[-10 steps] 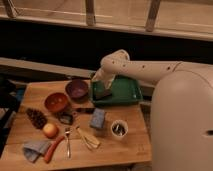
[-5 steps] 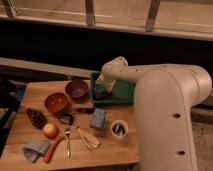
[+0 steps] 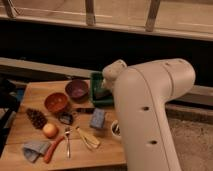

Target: Place eraser in purple bowl

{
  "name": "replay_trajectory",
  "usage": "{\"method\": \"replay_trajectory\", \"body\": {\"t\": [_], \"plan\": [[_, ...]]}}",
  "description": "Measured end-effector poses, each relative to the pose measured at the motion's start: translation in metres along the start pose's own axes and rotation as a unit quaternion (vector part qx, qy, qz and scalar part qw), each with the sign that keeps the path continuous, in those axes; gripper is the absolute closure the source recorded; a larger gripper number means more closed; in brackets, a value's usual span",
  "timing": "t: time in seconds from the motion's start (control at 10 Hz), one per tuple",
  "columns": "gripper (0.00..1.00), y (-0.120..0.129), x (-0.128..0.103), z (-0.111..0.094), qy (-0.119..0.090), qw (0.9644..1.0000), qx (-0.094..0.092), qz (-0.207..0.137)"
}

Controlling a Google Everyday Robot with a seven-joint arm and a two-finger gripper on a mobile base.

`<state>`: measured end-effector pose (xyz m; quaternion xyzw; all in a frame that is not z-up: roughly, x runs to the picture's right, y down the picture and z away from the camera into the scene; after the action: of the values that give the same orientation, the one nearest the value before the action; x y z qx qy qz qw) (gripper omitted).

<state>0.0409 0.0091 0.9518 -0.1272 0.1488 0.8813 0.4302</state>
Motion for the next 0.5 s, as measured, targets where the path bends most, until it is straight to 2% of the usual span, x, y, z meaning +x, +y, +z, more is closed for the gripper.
{"method": "replay_trajectory", "body": {"t": [0.2,0.5], "plan": [[0.35,0.001,0.009,0.01,0.014,0.9999,0.003,0.007],[0.35,0.009,0.022,0.018,0.035,0.9992,-0.007,0.016]]}}
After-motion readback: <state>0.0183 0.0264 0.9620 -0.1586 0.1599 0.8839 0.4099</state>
